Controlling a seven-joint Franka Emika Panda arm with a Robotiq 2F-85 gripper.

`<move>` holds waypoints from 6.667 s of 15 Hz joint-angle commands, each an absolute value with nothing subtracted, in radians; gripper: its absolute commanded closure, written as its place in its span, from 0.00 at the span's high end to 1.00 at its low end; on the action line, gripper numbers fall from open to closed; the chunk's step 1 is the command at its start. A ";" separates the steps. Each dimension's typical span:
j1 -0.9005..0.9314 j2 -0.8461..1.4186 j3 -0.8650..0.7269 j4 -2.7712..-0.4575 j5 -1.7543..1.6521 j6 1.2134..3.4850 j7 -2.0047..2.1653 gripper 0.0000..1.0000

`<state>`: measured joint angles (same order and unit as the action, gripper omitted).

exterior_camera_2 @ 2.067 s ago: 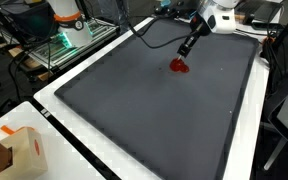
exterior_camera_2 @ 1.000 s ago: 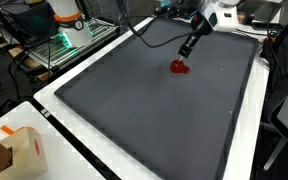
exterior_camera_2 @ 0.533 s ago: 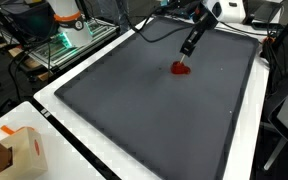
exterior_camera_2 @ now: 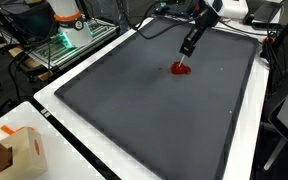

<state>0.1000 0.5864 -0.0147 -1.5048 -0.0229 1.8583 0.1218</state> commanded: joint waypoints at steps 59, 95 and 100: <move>-0.200 0.642 0.094 -1.486 0.690 1.673 -0.790 0.03; -0.180 0.634 0.056 -1.535 0.720 1.775 -0.451 0.03; -0.140 0.578 0.033 -1.529 0.626 1.773 -0.308 0.03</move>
